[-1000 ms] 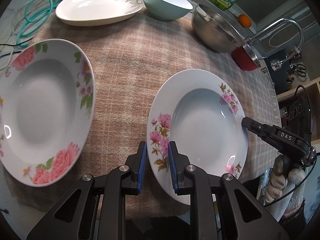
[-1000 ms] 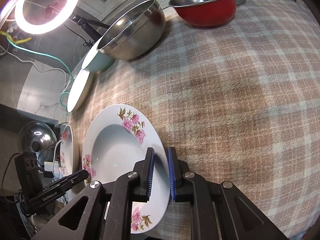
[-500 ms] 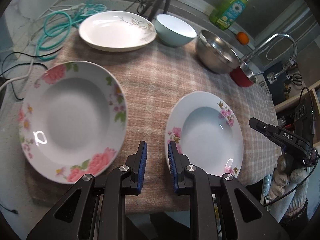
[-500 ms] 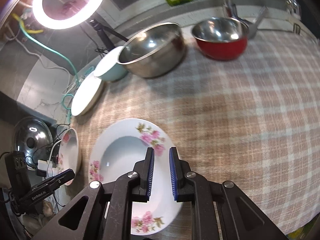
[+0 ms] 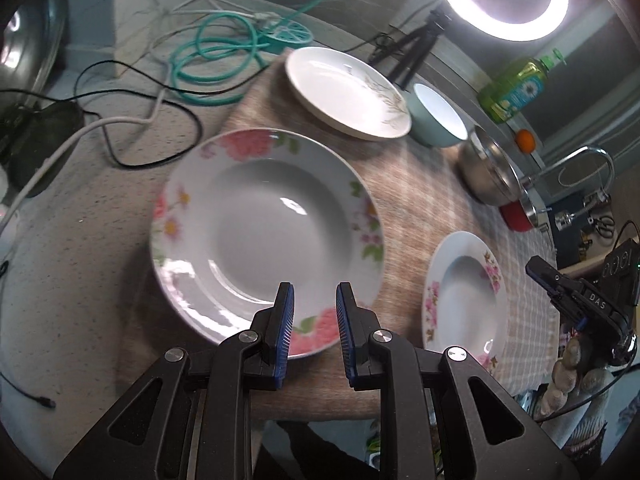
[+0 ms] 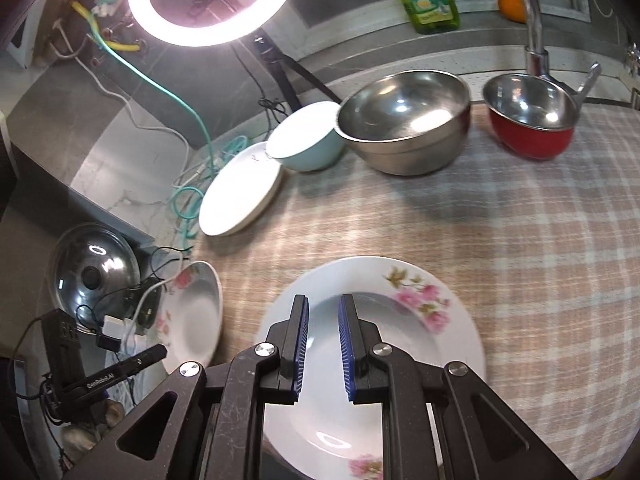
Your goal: Organize plates and bowls
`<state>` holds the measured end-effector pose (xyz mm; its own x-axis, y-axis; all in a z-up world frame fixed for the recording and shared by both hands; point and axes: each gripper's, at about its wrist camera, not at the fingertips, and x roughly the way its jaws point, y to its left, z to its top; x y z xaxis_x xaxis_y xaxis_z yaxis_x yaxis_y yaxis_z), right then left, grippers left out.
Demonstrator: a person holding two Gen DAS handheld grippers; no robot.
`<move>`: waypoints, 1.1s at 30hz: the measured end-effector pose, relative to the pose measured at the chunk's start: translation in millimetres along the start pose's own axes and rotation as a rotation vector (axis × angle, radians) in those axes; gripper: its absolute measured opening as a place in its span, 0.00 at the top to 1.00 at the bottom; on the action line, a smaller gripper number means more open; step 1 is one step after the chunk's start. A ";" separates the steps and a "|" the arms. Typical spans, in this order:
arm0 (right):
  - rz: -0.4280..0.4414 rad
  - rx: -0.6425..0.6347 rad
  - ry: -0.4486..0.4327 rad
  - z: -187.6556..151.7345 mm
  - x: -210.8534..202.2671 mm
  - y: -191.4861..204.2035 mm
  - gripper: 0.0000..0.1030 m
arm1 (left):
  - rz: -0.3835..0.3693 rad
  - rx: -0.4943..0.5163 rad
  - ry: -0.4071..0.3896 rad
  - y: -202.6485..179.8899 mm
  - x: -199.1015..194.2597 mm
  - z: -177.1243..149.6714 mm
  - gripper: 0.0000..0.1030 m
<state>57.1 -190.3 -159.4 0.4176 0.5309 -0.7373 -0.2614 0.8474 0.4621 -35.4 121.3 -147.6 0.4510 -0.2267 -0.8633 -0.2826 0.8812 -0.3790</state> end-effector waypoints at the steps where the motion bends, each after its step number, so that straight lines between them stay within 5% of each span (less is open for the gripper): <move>1: 0.007 -0.012 0.003 0.1 3.5 5.7 0.85 | 0.009 -0.006 -0.004 6.3 -1.8 0.4 0.81; 12: 0.042 -0.098 0.116 -0.3 59.7 68.4 0.76 | 0.075 -0.080 -0.034 65.7 -11.2 12.4 0.80; 33: 0.071 -0.115 0.271 -8.4 132.5 100.2 0.76 | 0.062 -0.068 0.000 85.6 12.7 28.4 0.80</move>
<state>78.9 -35.0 -215.0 0.1515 0.5566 -0.8169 -0.3850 0.7944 0.4698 -29.8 205.6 -181.6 0.4305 -0.1731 -0.8858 -0.3670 0.8630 -0.3471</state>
